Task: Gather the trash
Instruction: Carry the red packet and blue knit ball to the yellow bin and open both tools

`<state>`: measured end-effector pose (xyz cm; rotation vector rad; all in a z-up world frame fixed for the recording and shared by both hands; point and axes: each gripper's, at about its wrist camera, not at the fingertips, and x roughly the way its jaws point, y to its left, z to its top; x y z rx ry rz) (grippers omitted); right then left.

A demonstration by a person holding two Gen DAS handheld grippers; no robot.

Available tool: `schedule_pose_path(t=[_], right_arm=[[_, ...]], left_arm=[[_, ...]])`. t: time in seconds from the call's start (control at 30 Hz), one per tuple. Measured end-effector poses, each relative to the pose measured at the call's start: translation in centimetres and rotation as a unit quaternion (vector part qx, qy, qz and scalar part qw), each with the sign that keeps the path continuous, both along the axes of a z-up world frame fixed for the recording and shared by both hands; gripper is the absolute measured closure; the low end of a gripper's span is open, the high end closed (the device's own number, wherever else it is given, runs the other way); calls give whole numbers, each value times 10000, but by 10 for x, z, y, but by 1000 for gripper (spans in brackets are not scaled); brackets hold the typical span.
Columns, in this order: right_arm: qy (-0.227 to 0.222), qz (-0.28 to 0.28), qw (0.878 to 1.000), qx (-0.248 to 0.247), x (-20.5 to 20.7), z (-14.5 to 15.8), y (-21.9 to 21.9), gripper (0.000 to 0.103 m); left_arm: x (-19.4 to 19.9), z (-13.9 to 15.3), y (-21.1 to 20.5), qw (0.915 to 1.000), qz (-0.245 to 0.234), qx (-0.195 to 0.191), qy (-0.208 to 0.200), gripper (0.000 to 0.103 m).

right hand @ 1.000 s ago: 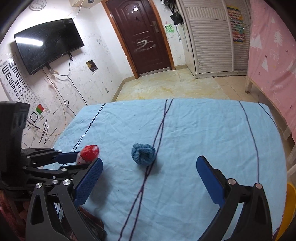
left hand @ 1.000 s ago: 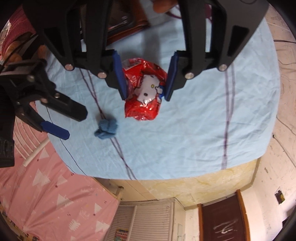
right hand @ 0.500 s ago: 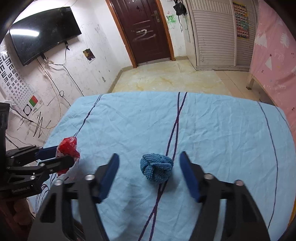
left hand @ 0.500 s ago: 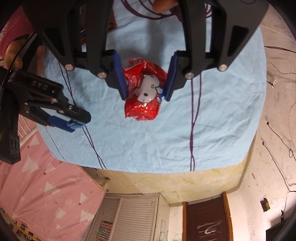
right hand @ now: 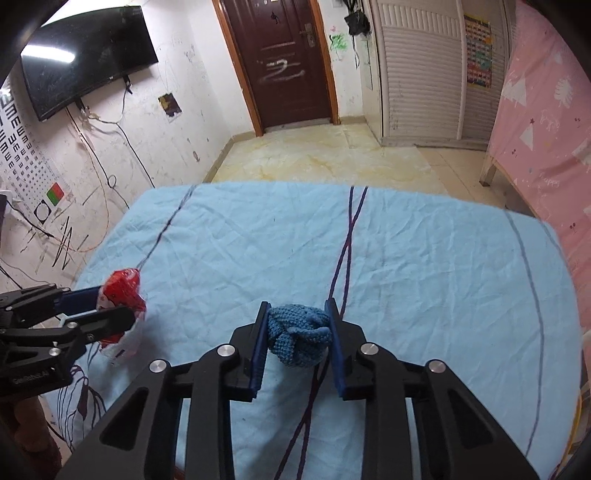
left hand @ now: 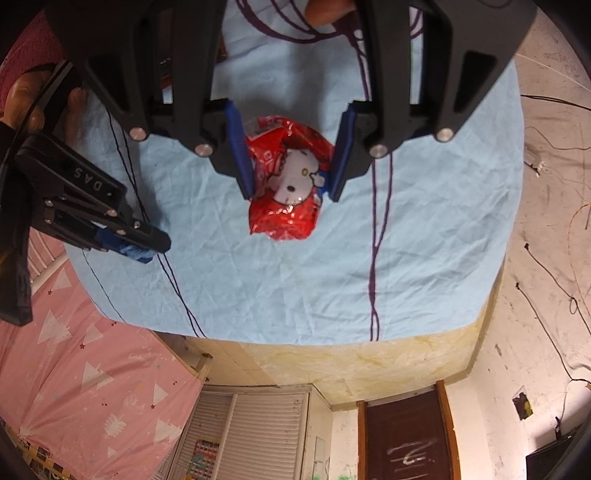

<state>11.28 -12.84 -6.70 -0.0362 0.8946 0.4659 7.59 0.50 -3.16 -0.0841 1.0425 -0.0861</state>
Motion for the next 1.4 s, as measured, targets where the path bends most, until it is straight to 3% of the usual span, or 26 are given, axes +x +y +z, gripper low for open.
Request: schedule_pose_path(t=[0.33,0.63,1.1,1.4], right_arm=[[-577,-238,9970,457,-35,48,-49,81],[-875,-850,9883,921,-62,65,-139,81],[-1148,-1728,9693,1316,-105,64,-265,81],[-1133,-2254,9584,1338,-123,47,-331,80]], left_arm=[[-12,29,-35,9992,-125,198,-312,64],[-21,45,-87,9974,-394,405,-452,64],[-31,53,-182,9925,-939,587,-508,64],[-37,59,-231,9896,-1212,551,-538,64]])
